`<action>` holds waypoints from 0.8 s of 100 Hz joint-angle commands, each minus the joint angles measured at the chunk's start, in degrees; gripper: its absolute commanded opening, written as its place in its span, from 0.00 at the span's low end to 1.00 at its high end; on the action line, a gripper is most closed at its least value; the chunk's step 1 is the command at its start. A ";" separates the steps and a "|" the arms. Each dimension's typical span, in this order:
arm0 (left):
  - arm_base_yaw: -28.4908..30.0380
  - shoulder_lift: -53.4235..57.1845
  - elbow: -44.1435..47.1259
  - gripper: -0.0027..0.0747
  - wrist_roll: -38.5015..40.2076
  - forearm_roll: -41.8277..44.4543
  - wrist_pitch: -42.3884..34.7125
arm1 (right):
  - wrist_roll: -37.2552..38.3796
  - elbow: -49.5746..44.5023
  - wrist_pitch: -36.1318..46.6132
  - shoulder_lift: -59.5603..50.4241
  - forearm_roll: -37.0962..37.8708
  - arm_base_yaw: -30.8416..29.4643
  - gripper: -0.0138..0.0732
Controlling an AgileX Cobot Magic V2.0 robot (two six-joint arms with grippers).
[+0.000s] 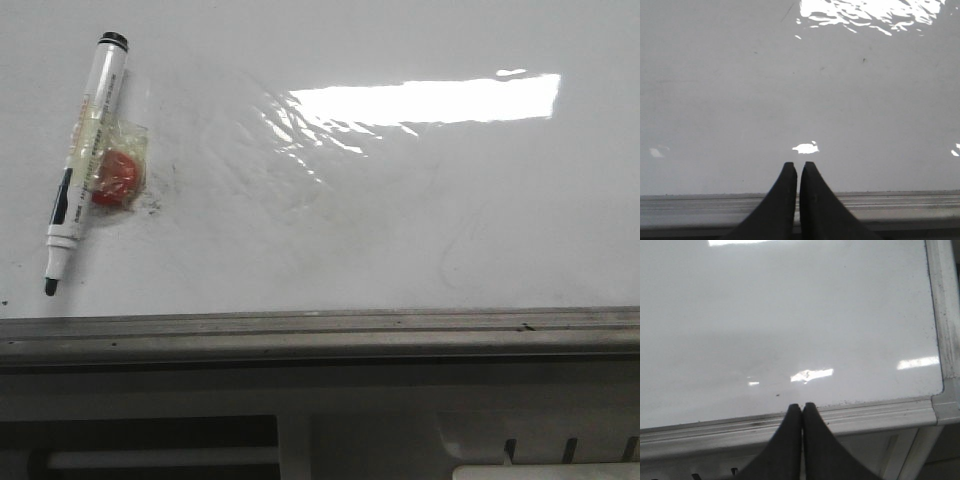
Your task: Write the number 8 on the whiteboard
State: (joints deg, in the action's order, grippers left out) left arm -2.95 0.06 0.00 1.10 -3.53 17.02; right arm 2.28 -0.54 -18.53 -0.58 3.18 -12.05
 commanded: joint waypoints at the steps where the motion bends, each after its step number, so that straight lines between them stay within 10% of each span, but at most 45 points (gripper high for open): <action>1: -0.50 1.76 1.90 0.01 0.00 0.05 -7.26 | -0.21 -0.86 1.88 -1.33 -0.03 -0.38 0.09; 47: -0.40 1.76 1.90 0.01 0.00 2.41 -11.56 | -0.21 -0.86 1.89 -1.33 18.91 -0.38 0.09; 80: -0.40 1.76 1.90 0.01 0.00 1.86 -11.73 | -0.21 -0.86 11.73 -1.33 19.04 -0.38 0.09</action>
State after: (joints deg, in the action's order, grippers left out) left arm -2.95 0.06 0.00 1.10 -1.13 10.11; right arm 2.28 -0.54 -15.67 -0.58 20.94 -12.05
